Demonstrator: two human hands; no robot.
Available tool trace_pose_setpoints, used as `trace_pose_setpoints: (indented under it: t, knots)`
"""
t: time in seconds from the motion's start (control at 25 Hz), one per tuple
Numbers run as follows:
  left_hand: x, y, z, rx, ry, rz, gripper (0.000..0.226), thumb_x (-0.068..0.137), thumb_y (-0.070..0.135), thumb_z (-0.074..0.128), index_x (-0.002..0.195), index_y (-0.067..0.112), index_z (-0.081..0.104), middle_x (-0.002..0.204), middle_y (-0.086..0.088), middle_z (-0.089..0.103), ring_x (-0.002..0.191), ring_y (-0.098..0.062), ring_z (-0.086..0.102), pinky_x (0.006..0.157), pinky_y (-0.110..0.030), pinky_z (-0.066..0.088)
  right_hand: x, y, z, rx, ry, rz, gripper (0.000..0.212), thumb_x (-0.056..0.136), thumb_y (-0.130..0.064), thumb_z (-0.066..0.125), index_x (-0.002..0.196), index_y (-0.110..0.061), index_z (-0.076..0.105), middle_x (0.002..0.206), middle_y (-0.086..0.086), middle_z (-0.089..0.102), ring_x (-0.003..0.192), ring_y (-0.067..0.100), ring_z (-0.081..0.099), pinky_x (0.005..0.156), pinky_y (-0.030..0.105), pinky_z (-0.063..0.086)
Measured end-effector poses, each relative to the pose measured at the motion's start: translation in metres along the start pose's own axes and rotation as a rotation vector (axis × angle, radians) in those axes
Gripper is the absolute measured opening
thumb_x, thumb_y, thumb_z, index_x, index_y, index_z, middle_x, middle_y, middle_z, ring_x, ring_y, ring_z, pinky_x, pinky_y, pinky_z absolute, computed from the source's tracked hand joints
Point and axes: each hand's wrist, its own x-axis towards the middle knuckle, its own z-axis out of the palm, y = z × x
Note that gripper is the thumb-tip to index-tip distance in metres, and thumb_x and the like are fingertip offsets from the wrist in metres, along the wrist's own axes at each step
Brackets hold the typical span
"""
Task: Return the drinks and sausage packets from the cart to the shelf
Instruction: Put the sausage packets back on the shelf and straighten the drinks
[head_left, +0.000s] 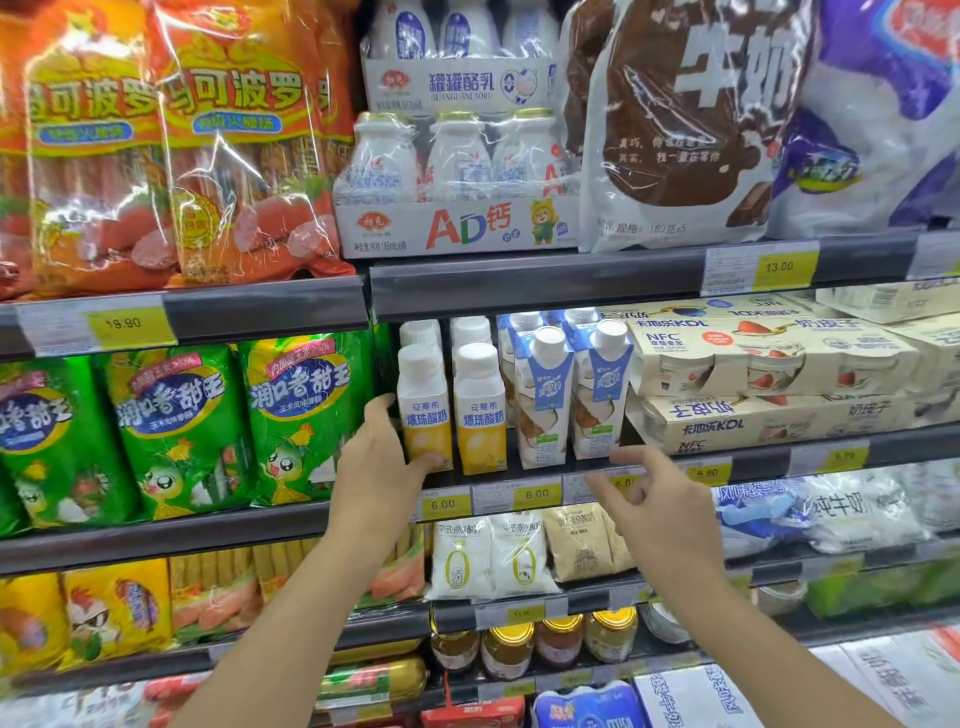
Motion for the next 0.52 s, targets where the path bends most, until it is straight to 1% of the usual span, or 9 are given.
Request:
trace_pose_setpoints:
  t: [0.08,0.16,0.2,0.24,0.28,0.36,0.44,0.52]
  knots:
    - [0.001,0.0,0.0,-0.007,-0.005,0.009,0.072,0.077,0.024,0.08,0.136,0.018,0.039,0.12,0.0,0.066,0.112,-0.025,0.058,0.09,-0.039,0.045,-0.005,-0.012,0.005,-0.031,-0.023,-0.082,0.032,0.082,-0.053,0.066,0.102,-0.028,0.069,0.048,-0.008,0.05,0.058,0.013,0.056,0.065,0.038,0.054]
    - [0.002,-0.002,0.0,-0.016,-0.039,0.006,0.075,0.075,0.026,0.082,0.136,0.018,0.039,0.121,-0.001,0.065,0.114,-0.025,0.057,0.092,-0.041,0.046,-0.006,-0.029,0.015,-0.072,-0.057,-0.172,0.033,0.085,-0.052,0.066,0.103,-0.027,0.073,0.051,-0.012,0.048,0.061,0.012,0.056,0.066,0.035,0.052]
    - [0.003,-0.003,0.0,-0.023,-0.062,-0.001,0.076,0.073,0.027,0.083,0.136,0.018,0.04,0.122,-0.001,0.065,0.115,-0.025,0.057,0.093,-0.04,0.047,-0.007,-0.037,0.021,-0.093,-0.08,-0.205,0.036,0.086,-0.053,0.065,0.108,-0.026,0.073,0.056,-0.012,0.054,0.068,0.013,0.06,0.069,0.034,0.052]
    - [0.005,-0.003,-0.001,-0.033,-0.082,-0.008,0.076,0.073,0.027,0.084,0.135,0.018,0.041,0.122,-0.001,0.065,0.115,-0.025,0.058,0.091,-0.039,0.047,-0.008,-0.045,0.027,-0.117,-0.1,-0.226,0.041,0.087,-0.055,0.062,0.114,-0.026,0.072,0.065,-0.01,0.063,0.079,0.016,0.065,0.075,0.034,0.052]
    - [0.006,-0.004,-0.001,-0.039,-0.096,-0.011,0.074,0.073,0.028,0.084,0.134,0.017,0.042,0.122,-0.002,0.065,0.115,-0.025,0.058,0.089,-0.036,0.046,-0.007,-0.052,0.033,-0.146,-0.116,-0.232,0.046,0.088,-0.058,0.06,0.119,-0.026,0.07,0.08,-0.006,0.072,0.091,0.018,0.066,0.08,0.034,0.052]
    - [0.009,-0.005,-0.001,-0.036,-0.114,-0.009,0.067,0.074,0.028,0.083,0.129,0.016,0.047,0.119,-0.001,0.066,0.113,-0.024,0.059,0.084,-0.031,0.043,-0.004,-0.061,0.044,-0.218,-0.157,-0.203,0.054,0.088,-0.062,0.054,0.126,-0.025,0.066,0.105,-0.002,0.075,0.107,0.02,0.064,0.086,0.035,0.052]
    - [0.01,-0.007,-0.001,-0.031,-0.131,0.009,0.059,0.074,0.03,0.082,0.122,0.015,0.051,0.116,-0.001,0.067,0.109,-0.023,0.061,0.081,-0.029,0.043,-0.003,-0.065,0.054,-0.265,-0.188,-0.158,0.059,0.088,-0.065,0.052,0.128,-0.023,0.064,0.114,-0.001,0.073,0.111,0.021,0.063,0.088,0.036,0.053]
    - [0.011,-0.009,-0.002,-0.033,-0.141,0.031,0.053,0.075,0.031,0.082,0.116,0.015,0.053,0.111,-0.001,0.069,0.105,-0.023,0.062,0.081,-0.031,0.046,-0.004,-0.07,0.063,-0.314,-0.183,-0.11,0.061,0.087,-0.067,0.051,0.123,-0.02,0.065,0.112,0.001,0.072,0.108,0.023,0.064,0.085,0.038,0.054]
